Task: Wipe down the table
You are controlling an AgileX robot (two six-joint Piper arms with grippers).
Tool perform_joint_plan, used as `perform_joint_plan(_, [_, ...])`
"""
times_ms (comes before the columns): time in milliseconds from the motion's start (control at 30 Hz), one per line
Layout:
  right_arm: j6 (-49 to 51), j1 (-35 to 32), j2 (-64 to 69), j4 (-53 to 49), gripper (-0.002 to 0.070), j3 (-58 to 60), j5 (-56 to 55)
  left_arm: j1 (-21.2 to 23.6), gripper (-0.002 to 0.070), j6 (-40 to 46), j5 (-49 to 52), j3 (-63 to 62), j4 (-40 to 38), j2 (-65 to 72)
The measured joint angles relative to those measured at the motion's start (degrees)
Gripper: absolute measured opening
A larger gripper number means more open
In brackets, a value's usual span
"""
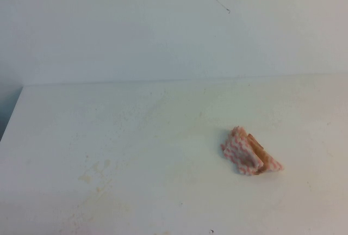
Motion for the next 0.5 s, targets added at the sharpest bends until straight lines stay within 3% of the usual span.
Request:
perform_joint_plan(200, [0.4, -10.6, -5.7, 3.1, -0.0002, 10.2, -8.7, 0.0, -0.0004, 0.0, 0.0, 0.0, 0.0, 0.0])
perform_joint_plan(500, [1.5, -17.4, -9.4, 6.9, -0.0002, 20.9, -14.2, 0.0, -0.0004, 0.0, 0.0, 0.0, 0.0, 0.0])
